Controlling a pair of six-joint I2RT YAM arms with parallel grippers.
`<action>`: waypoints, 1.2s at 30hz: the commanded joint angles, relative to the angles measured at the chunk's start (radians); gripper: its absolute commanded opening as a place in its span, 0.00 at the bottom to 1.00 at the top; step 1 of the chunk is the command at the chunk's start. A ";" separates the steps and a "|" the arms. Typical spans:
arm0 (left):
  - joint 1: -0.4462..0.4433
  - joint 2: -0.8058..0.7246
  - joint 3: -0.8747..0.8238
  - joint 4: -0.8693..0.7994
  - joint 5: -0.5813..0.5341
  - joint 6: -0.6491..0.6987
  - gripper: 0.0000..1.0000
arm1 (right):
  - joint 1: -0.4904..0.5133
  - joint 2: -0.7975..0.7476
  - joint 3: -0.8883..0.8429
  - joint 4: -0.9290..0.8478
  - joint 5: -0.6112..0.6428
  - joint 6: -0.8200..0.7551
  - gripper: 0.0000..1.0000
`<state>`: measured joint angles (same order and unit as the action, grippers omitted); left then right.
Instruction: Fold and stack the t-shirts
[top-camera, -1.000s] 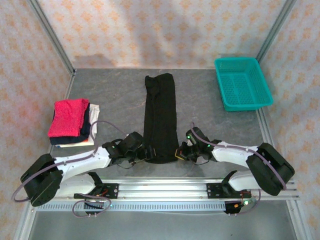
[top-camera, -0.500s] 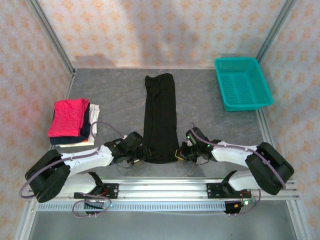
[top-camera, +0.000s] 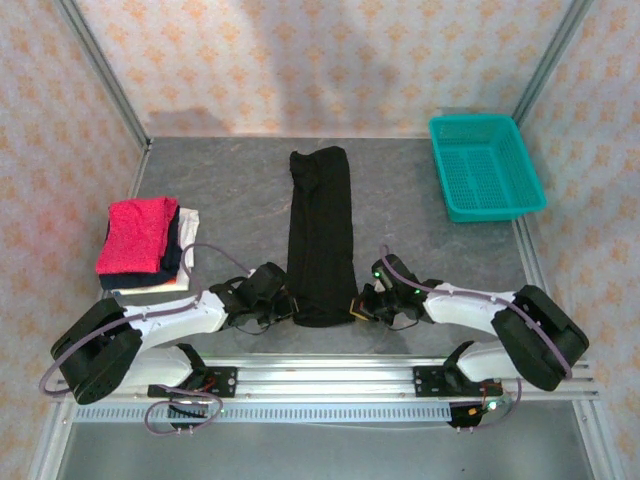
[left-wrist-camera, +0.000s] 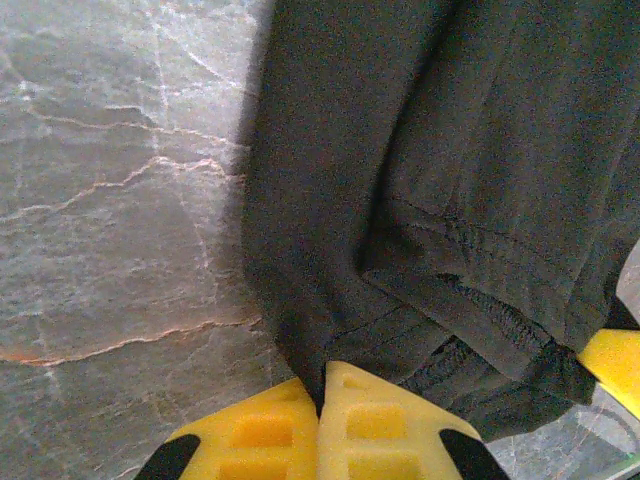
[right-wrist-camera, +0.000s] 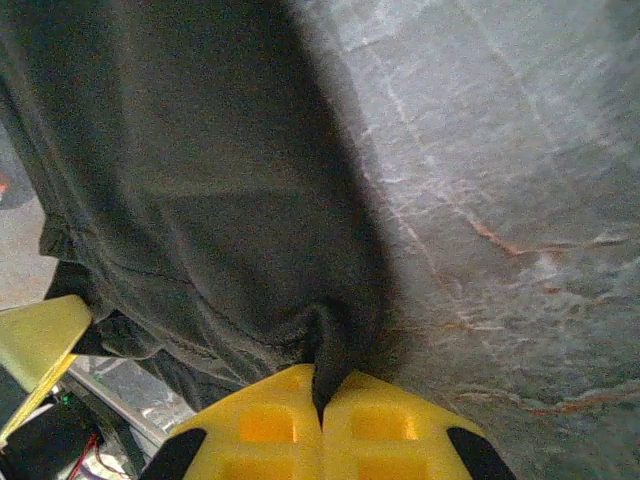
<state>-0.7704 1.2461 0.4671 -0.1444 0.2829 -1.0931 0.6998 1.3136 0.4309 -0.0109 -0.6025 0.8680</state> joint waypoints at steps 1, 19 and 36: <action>0.000 -0.023 -0.020 -0.033 -0.027 0.004 0.00 | 0.004 -0.038 0.004 -0.027 0.013 0.004 0.00; -0.050 -0.191 0.042 -0.338 -0.029 -0.033 0.00 | 0.202 -0.238 -0.011 -0.119 0.175 0.155 0.00; 0.167 -0.020 0.353 -0.397 -0.037 0.177 0.00 | -0.010 -0.025 0.363 -0.241 0.178 -0.139 0.00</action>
<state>-0.6403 1.1950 0.7670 -0.5106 0.2764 -0.9867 0.7330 1.2522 0.7376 -0.2306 -0.4229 0.8146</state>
